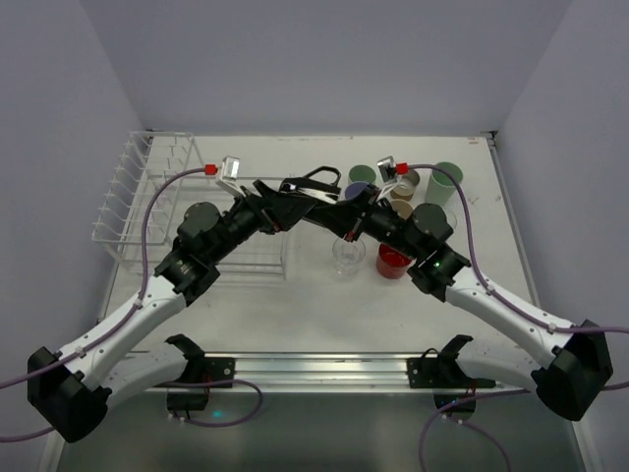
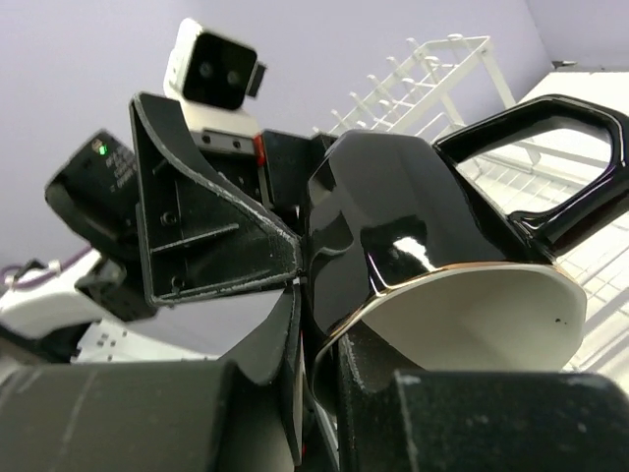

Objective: Unload the cups from the dish rack

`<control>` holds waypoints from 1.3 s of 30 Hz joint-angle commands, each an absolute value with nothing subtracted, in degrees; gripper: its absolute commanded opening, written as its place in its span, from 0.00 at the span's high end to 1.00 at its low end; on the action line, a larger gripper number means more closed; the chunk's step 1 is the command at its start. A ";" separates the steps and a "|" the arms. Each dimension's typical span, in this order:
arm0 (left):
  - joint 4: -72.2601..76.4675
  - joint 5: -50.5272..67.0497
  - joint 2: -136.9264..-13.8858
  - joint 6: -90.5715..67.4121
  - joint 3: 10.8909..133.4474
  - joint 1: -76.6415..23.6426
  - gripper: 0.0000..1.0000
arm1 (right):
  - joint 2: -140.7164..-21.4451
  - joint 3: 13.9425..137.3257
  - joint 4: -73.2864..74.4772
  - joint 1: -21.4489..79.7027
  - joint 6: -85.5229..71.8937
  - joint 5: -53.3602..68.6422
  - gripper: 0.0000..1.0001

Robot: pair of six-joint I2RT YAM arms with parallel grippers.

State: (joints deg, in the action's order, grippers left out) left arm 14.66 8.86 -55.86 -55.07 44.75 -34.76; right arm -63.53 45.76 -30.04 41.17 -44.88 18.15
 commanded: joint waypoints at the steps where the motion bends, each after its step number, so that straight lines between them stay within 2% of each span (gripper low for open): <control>1: 6.35 1.25 -50.28 -39.04 51.84 -34.10 0.00 | -58.63 49.13 -6.21 40.69 -33.15 17.57 1.00; 9: -10.71 -3.86 -46.15 -21.55 57.48 -34.10 0.00 | -54.06 51.86 23.95 42.10 -25.14 18.37 1.00; 15: -14.85 -1.33 -42.98 -13.89 55.20 -34.10 0.00 | -53.96 50.80 36.63 46.84 -23.73 12.58 1.00; 28: -13.80 0.97 -42.10 -9.58 50.19 -34.10 0.00 | -67.93 50.01 38.32 48.69 -23.73 -2.45 1.00; 34: -13.97 1.49 -42.36 -8.27 48.34 -34.10 0.00 | -74.25 52.64 37.97 48.95 -23.20 -3.78 1.00; 35: -14.06 1.41 -42.36 -8.17 48.25 -34.10 0.00 | -74.79 53.26 38.14 49.13 -23.20 -4.39 0.99; 37: -14.15 1.32 -42.19 -7.91 48.16 -34.10 0.00 | -75.67 53.87 38.41 49.66 -23.20 -4.92 0.88; 38: -14.15 1.23 -42.19 -7.91 48.16 -34.01 0.00 | -75.67 54.05 38.41 49.92 -23.29 -5.27 0.81; 39: -14.15 1.06 -42.10 -7.82 48.16 -34.01 0.00 | -75.41 54.23 38.67 50.18 -23.38 -5.80 0.65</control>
